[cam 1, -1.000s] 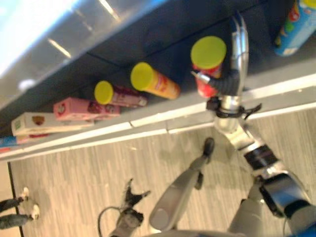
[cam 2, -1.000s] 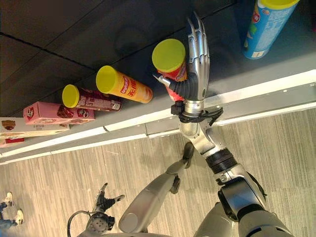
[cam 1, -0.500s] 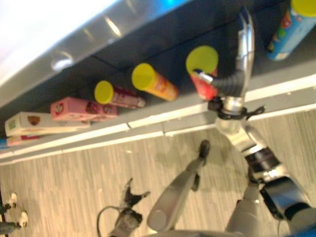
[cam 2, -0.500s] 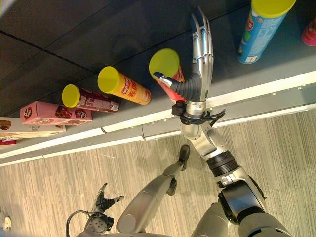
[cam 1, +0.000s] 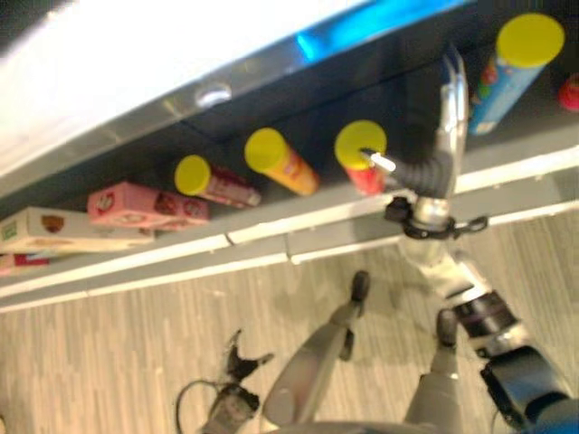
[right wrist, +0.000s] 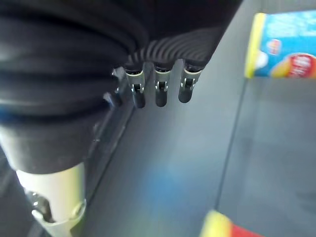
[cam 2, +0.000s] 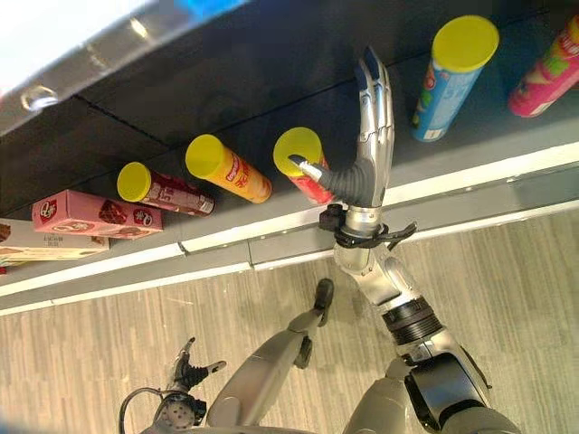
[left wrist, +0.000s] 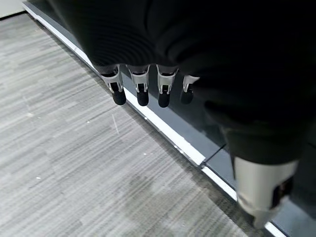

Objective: Put the goods on the table back onto the shelves and tidy them up.

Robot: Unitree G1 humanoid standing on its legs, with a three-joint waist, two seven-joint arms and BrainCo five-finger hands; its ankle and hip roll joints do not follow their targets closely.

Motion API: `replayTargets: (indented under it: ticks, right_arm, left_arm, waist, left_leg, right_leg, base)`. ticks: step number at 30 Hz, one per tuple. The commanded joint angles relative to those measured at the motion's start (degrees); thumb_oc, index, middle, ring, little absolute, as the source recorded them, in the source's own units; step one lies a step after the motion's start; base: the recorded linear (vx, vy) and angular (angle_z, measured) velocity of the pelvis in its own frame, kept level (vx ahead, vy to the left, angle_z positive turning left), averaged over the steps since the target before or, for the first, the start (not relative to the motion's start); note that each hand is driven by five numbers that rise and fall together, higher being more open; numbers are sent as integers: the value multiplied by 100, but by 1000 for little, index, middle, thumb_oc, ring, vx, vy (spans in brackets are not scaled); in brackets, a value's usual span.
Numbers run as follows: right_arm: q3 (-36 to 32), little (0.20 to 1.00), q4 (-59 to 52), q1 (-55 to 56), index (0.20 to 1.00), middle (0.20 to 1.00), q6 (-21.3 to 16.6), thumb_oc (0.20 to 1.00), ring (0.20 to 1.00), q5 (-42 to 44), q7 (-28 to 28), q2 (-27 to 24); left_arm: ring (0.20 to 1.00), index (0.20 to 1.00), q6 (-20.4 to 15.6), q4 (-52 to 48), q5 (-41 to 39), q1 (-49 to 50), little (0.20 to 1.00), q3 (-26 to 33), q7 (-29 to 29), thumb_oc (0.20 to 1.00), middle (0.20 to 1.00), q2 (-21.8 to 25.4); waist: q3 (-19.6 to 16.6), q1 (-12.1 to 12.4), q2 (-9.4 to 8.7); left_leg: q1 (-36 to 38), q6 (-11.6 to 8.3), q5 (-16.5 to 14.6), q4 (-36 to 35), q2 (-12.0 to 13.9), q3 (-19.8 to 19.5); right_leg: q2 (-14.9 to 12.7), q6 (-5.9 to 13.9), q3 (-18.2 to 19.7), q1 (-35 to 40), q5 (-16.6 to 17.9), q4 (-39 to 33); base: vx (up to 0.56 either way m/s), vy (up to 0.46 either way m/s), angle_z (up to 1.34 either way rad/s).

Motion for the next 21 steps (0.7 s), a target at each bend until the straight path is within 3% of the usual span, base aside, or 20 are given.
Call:
replayTargets:
  ticks: [1,5,10,11,14,17,18,21]
  right_arm:
    - [-89,1000,-342,273,1000,1000,-330,1000,1000,87,-9,-126]
    - [-40,1000,-189,721,1000,1000,-305,1000,1000,29,-91,-222]
    - [35,1000,-56,1087,1000,1000,-235,1000,1000,-59,-139,-255]
    - [116,1000,233,1532,1000,1000,-158,1000,1000,-104,-138,-299]
    - [185,1000,633,1842,1000,1000,-118,1000,1000,-72,-168,-260]
    - [431,1000,2166,2322,1000,1000,107,1000,1000,29,-92,-91]
    - [439,1000,2177,2317,1000,1000,103,1000,1000,27,-99,-85]
    - [651,1000,3937,2595,1000,1000,375,1000,1000,196,321,174]
  left_arm:
    - [1000,1000,89,447,108,180,1000,-16,-36,1000,1000,-7]
    - [1000,1000,165,598,135,200,1000,64,-154,1000,1000,-56]
    - [1000,1000,188,694,171,246,1000,123,-229,1000,1000,-66]
    - [1000,1000,226,764,223,341,1000,212,-314,1000,1000,-68]
    - [1000,1000,229,796,230,408,1000,270,-340,1000,1000,-85]
    - [1000,1000,214,850,269,465,1000,390,-439,1000,1000,-84]
    - [1000,1000,213,848,269,469,1000,393,-439,1000,1000,-81]
    - [1000,1000,171,972,179,474,1000,506,-600,1000,1000,-24]
  waist:
    - [-344,35,11]
    - [-474,-102,-208]
    - [-573,-209,-351]
    - [-722,-325,-476]
    - [-803,-404,-544]
    - [-977,-589,-675]
    - [-972,-591,-678]
    - [-1139,-744,-801]
  left_leg:
    - [18,-57,-388,-63,400,-347]
    - [430,-104,-375,-263,568,-358]
    - [825,-133,-339,-505,669,-374]
    - [1158,-169,-308,-745,764,-352]
    - [1404,-210,-256,-934,841,-312]
    - [1675,-275,-222,-1060,1017,-244]
    - [1686,-275,-225,-1062,1018,-242]
    - [2005,-343,-259,-1095,1152,-149]
  right_leg:
    - [51,-180,-145,304,-24,112]
    - [157,-201,-245,562,-90,87]
    - [217,-217,-322,823,-138,36]
    - [290,-231,-355,1009,-178,-10]
    - [339,-237,-366,1152,-195,-45]
    - [451,-258,-324,1314,-231,-35]
    - [451,-259,-323,1323,-232,-38]
    - [550,-278,-254,1523,-263,-11]
  base:
    - [46,-89,-6]
    - [79,-91,1]
    - [99,-65,-4]
    - [120,-51,-5]
    - [123,-44,-5]
    - [70,-33,-8]
    - [51,-16,-8]
    - [80,-26,-11]
